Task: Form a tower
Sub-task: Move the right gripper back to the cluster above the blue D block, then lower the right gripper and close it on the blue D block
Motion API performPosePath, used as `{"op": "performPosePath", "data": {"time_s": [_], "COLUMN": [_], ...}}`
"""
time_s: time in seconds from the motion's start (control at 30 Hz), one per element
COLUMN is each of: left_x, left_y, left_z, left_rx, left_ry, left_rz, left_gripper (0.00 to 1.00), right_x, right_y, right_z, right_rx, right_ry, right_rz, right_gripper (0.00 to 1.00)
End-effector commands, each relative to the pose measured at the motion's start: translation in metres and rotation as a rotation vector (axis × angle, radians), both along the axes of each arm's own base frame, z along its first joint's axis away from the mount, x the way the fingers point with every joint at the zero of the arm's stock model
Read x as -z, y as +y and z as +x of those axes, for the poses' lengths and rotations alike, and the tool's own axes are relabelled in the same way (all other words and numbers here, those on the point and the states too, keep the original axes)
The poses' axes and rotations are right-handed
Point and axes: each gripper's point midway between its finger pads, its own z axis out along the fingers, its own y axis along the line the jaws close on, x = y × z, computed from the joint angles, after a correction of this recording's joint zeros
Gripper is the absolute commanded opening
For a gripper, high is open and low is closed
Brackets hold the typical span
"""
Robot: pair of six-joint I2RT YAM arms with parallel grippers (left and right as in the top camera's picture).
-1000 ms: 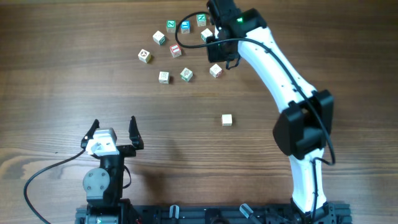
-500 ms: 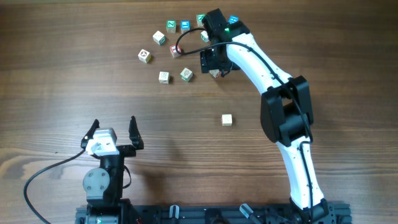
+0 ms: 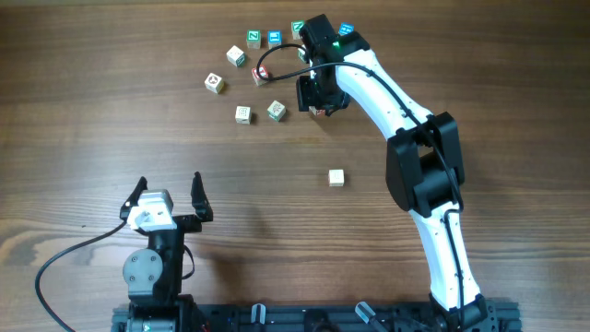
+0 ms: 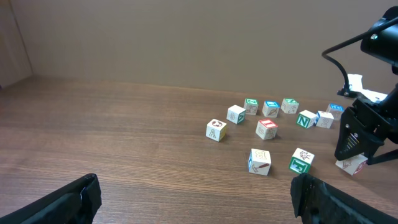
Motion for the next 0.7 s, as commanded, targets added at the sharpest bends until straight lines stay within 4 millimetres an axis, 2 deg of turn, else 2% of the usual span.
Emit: {"op": "performPosePath", "data": {"time_s": [0.0,0.17,0.3,0.4,0.53,0.57,0.67], "left_x": [0.000,0.000,0.000,0.000,0.000,0.000,0.000], "left_y": [0.004,0.004,0.004,0.004,0.004,0.004,0.004], "left_z": [0.000,0.000,0.000,0.000,0.000,0.000,0.000], "left_rx": [-0.017,-0.017,-0.017,-0.017,-0.017,-0.017,-0.017], "left_ry": [0.000,0.000,0.000,0.000,0.000,0.000,0.000], "left_rz": [0.020,0.020,0.020,0.020,0.020,0.020,0.020], "left_gripper": [1.00,1.00,1.00,1.00,1.00,1.00,1.00], "right_x": [0.012,0.010,0.012,0.010,0.009,0.010,0.011], "right_y": [-0.001,0.011,-0.010,-0.010,-0.009,-0.009,-0.013], "right_z": [-0.004,-0.010,0.008,0.021,0.023,0.021,0.015], "right_rx": [0.004,-0.010,0.018,0.027,0.028,0.027,0.025], "right_ry": [0.036,0.066,-0.025,-0.081,-0.089,-0.083,-0.058], "right_rz": [0.001,0.068,-0.058,-0.066,-0.061,-0.064,-0.078], "right_gripper": [0.61,0.61,0.61,0.61,0.38,0.35,0.34]}}
